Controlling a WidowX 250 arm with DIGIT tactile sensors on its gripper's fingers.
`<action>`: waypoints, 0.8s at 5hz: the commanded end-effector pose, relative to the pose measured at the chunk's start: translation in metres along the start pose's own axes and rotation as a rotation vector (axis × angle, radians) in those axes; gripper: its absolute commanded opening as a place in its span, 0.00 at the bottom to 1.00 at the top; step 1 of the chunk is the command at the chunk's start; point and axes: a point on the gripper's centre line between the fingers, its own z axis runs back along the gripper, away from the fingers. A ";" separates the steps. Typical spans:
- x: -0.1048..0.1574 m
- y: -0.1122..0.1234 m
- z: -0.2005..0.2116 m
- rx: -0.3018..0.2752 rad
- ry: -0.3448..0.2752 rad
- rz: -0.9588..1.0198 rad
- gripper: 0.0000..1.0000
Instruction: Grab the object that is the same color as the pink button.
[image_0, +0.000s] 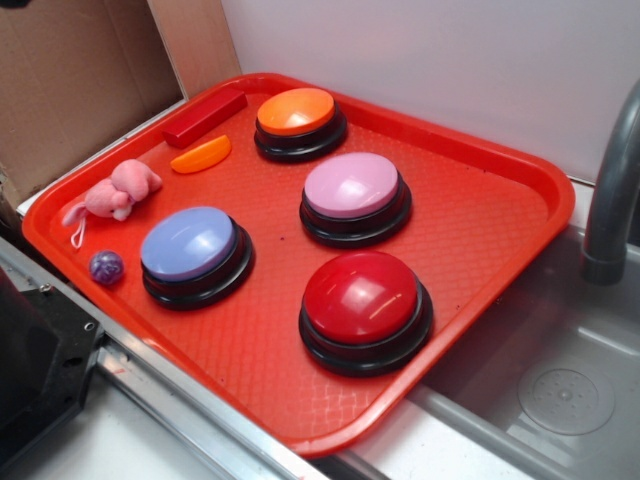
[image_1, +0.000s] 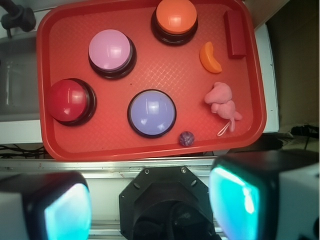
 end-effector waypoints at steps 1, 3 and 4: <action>0.000 0.000 0.000 0.000 0.000 0.000 1.00; 0.016 0.024 -0.037 0.048 -0.030 0.071 1.00; 0.027 0.046 -0.062 0.120 -0.056 0.214 1.00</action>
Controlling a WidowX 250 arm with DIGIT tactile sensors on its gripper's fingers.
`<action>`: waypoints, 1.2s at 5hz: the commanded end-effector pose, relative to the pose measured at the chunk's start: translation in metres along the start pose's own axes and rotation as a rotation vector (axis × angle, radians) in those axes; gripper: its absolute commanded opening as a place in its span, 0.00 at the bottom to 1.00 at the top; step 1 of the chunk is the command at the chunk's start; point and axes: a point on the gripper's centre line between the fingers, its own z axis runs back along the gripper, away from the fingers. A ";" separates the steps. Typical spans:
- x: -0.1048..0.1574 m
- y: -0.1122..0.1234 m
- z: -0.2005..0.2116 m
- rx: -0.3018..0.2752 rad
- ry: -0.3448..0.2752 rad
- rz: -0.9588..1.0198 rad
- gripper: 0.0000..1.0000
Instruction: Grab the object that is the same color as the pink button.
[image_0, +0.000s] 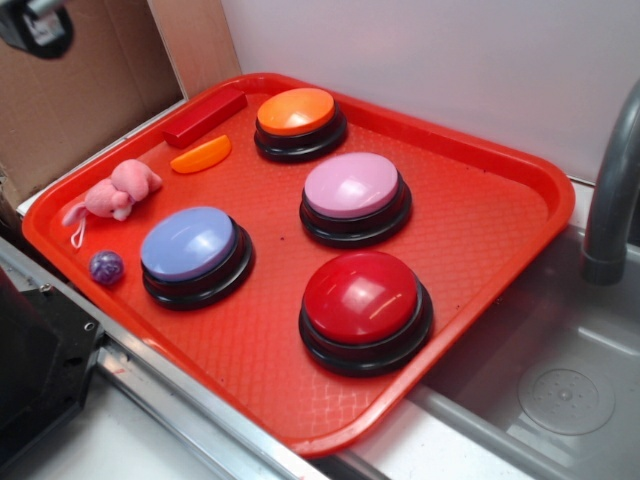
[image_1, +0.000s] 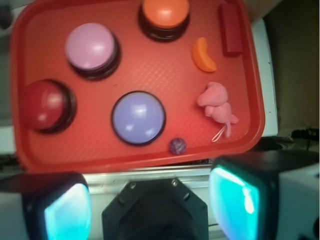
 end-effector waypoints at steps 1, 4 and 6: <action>0.025 0.041 -0.048 0.091 -0.029 0.267 1.00; 0.042 0.093 -0.116 0.173 -0.047 0.561 1.00; 0.045 0.108 -0.156 0.241 -0.097 0.602 1.00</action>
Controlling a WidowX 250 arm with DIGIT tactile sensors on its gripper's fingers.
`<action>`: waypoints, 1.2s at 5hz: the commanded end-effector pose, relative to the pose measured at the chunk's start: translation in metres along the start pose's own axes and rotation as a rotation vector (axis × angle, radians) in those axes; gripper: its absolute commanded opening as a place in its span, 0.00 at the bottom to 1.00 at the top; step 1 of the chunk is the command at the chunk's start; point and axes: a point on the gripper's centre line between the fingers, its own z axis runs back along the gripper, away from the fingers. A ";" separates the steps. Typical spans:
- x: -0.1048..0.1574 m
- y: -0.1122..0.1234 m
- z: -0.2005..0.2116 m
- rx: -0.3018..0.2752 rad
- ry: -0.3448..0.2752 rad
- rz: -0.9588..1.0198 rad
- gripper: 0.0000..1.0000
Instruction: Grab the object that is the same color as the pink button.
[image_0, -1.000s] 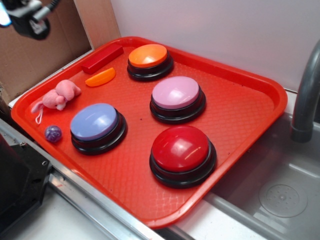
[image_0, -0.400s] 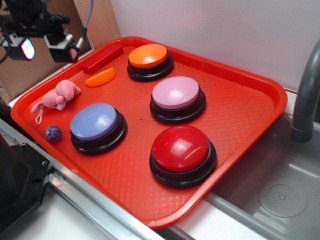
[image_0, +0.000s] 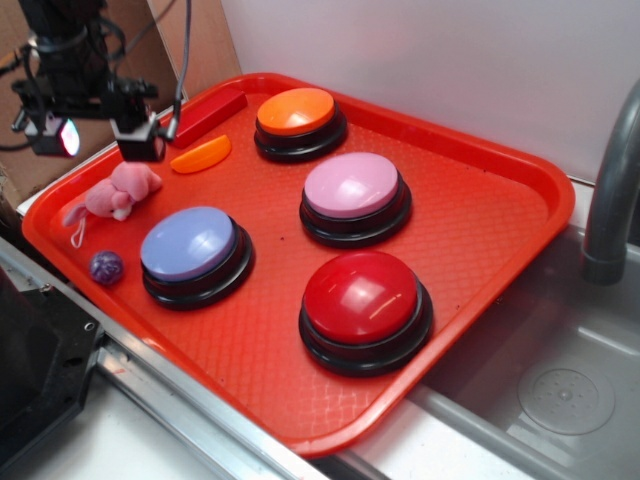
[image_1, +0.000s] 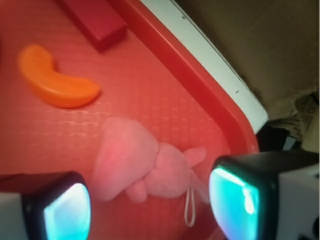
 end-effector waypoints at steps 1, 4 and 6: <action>0.007 0.004 -0.032 -0.009 -0.007 0.030 1.00; 0.005 0.005 -0.045 -0.049 -0.012 -0.001 0.00; 0.012 -0.004 0.004 0.008 -0.043 -0.163 0.00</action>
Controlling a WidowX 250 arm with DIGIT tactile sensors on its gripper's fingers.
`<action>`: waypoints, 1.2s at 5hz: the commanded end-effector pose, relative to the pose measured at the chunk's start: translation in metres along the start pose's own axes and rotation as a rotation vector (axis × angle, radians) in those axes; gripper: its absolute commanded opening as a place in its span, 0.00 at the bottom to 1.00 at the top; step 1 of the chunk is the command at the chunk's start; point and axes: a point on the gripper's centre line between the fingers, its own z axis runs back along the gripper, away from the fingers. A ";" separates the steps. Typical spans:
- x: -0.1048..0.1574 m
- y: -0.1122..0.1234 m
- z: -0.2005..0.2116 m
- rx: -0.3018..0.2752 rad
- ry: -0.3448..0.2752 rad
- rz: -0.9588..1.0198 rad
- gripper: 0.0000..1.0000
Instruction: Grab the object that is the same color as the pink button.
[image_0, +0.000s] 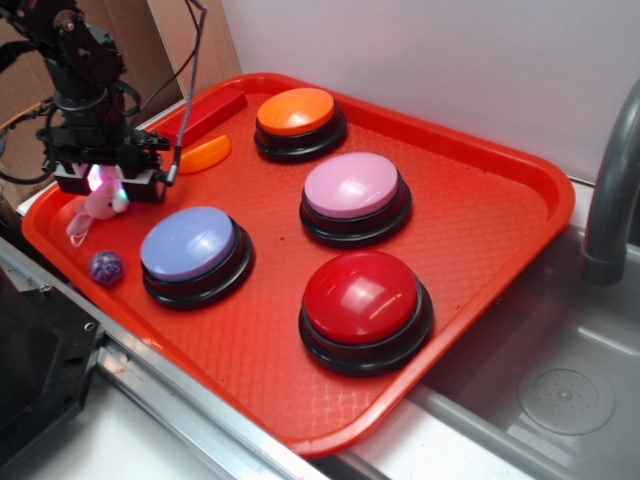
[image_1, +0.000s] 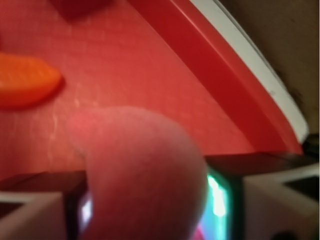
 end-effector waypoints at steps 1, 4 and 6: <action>0.013 -0.022 0.082 -0.029 -0.050 -0.243 0.00; -0.003 -0.073 0.202 -0.280 -0.082 -0.464 0.00; 0.000 -0.080 0.192 -0.309 -0.064 -0.378 0.00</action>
